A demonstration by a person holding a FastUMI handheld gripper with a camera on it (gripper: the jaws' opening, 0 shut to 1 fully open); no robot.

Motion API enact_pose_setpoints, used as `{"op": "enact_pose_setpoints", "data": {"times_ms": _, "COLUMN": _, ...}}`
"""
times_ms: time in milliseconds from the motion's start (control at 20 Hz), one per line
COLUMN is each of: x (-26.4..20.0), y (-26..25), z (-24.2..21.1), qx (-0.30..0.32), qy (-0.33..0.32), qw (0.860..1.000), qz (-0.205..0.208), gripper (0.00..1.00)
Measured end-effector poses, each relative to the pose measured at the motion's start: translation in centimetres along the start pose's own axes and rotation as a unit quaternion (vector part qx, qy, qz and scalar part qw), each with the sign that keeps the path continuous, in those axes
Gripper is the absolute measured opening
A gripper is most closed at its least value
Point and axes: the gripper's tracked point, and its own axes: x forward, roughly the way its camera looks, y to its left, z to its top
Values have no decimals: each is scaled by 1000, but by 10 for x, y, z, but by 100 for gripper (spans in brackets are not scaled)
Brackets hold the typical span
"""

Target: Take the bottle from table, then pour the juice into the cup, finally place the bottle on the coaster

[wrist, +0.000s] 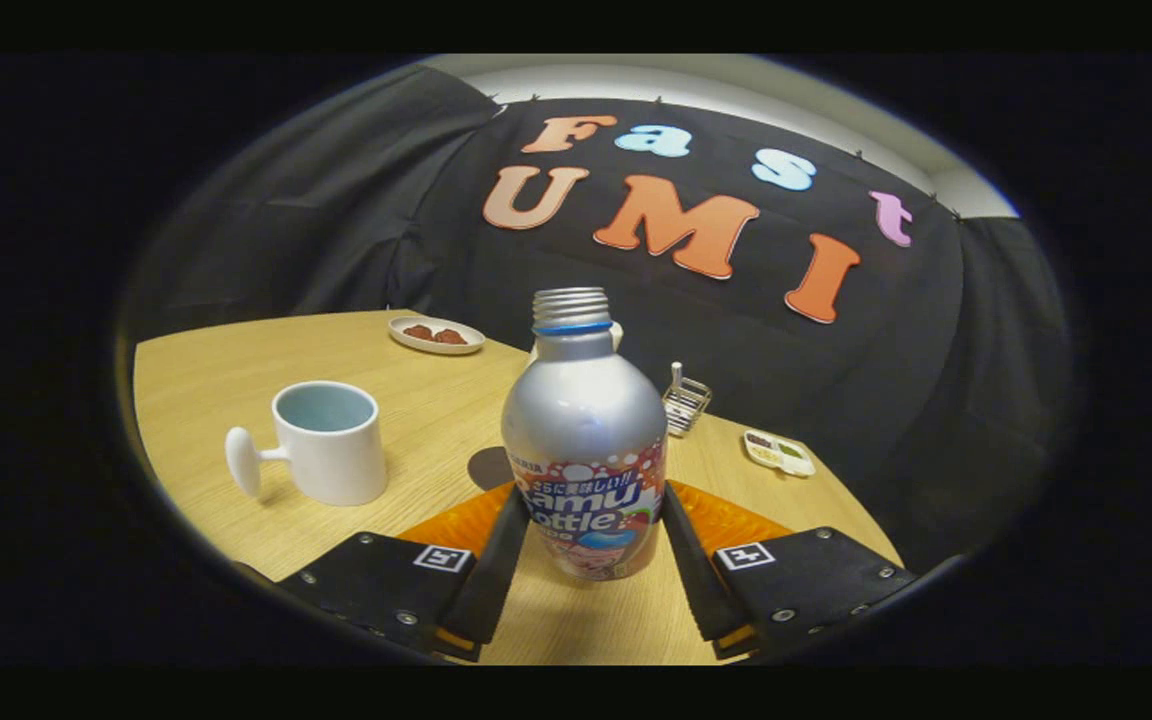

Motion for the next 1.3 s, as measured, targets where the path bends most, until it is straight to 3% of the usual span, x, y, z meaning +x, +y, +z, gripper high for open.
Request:
{"op": "enact_pose_setpoints", "data": {"times_ms": 450, "x": 7, "y": 6, "z": 13, "qx": -160, "qy": -25, "qw": 986, "qz": -37, "gripper": 74}}
{"op": "enact_pose_setpoints", "data": {"times_ms": 700, "x": 10, "y": 3, "z": 23, "qx": -242, "qy": -43, "qw": 967, "qz": -71, "gripper": 74}}
{"op": "enact_pose_setpoints", "data": {"times_ms": 1000, "x": 7, "y": 13, "z": 31, "qx": -343, "qy": -63, "qw": 933, "qz": -88, "gripper": 74}}
{"op": "enact_pose_setpoints", "data": {"times_ms": 1300, "x": 15, "y": 21, "z": 37, "qx": -402, "qy": -74, "qw": 908, "qz": -93, "gripper": 74}}
